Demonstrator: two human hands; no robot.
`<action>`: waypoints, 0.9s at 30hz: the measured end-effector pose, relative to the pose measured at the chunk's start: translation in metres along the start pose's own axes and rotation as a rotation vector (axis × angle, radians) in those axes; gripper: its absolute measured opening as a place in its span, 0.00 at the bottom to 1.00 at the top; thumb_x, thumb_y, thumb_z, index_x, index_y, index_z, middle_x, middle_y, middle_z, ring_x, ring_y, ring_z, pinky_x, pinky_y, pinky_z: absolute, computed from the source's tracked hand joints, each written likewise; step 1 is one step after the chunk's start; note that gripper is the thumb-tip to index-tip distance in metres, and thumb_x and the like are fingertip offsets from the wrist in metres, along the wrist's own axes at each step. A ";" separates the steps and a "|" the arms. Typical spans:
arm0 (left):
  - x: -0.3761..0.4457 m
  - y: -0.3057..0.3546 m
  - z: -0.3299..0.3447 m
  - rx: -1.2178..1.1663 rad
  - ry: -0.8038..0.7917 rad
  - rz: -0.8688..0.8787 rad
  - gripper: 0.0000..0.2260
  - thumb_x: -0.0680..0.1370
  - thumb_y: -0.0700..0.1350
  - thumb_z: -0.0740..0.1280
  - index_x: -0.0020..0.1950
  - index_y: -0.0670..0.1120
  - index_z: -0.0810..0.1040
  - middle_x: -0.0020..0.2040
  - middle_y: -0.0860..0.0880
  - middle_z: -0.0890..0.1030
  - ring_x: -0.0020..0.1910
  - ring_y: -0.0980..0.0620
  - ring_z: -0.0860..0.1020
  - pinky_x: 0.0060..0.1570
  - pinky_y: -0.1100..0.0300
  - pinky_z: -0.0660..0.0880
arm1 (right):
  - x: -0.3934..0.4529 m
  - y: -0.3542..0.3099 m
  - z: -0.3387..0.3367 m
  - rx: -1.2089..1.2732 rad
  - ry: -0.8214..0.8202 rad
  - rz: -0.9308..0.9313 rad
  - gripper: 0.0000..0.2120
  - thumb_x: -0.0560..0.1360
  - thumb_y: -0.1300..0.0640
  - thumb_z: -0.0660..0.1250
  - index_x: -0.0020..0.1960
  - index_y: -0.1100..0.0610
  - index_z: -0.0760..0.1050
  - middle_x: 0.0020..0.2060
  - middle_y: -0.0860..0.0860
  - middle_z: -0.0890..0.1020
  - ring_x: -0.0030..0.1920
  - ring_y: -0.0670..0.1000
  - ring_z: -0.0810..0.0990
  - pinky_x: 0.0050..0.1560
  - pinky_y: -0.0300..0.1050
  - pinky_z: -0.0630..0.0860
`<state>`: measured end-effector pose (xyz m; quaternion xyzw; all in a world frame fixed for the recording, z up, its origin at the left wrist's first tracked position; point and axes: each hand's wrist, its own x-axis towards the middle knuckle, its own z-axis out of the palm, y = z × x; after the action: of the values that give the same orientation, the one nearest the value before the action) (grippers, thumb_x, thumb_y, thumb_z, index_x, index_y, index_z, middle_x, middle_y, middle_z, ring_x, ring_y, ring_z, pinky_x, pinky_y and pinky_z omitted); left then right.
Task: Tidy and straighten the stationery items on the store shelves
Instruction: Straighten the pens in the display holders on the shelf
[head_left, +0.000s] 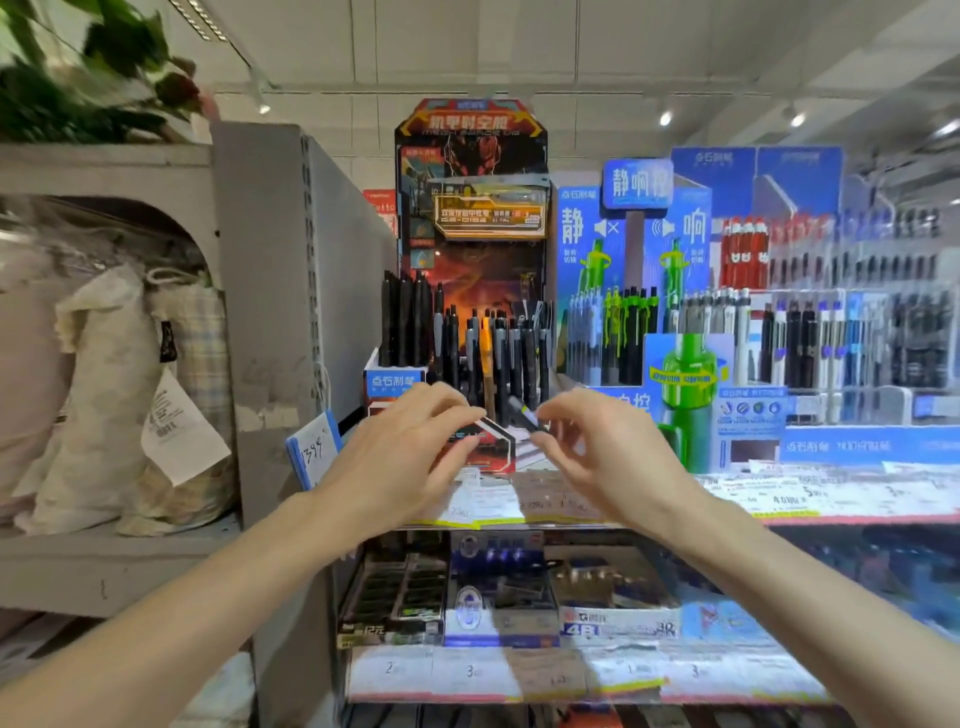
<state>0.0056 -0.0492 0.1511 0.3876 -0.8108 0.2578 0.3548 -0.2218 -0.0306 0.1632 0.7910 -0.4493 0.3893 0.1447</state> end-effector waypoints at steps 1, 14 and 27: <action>0.002 -0.001 0.003 0.040 -0.002 -0.007 0.16 0.81 0.52 0.62 0.67 0.51 0.76 0.61 0.55 0.75 0.59 0.55 0.74 0.43 0.58 0.77 | 0.006 -0.001 -0.001 0.072 0.040 0.050 0.06 0.78 0.51 0.68 0.52 0.52 0.80 0.42 0.46 0.82 0.42 0.50 0.81 0.47 0.52 0.79; 0.005 -0.002 0.026 0.103 -0.078 -0.056 0.22 0.78 0.43 0.65 0.73 0.48 0.71 0.69 0.51 0.71 0.70 0.50 0.65 0.54 0.54 0.77 | 0.082 -0.009 0.028 0.394 0.299 0.292 0.13 0.77 0.50 0.68 0.59 0.54 0.78 0.45 0.46 0.83 0.48 0.51 0.83 0.53 0.56 0.80; 0.001 -0.003 0.027 0.033 -0.072 -0.067 0.24 0.78 0.41 0.64 0.75 0.48 0.67 0.72 0.51 0.68 0.72 0.52 0.61 0.62 0.53 0.73 | 0.089 -0.009 0.047 0.286 0.172 0.403 0.10 0.78 0.52 0.68 0.56 0.55 0.78 0.49 0.51 0.85 0.53 0.54 0.81 0.60 0.56 0.76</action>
<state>-0.0022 -0.0702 0.1354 0.4294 -0.8053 0.2451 0.3272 -0.1654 -0.1065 0.2000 0.6620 -0.5242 0.5355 -0.0115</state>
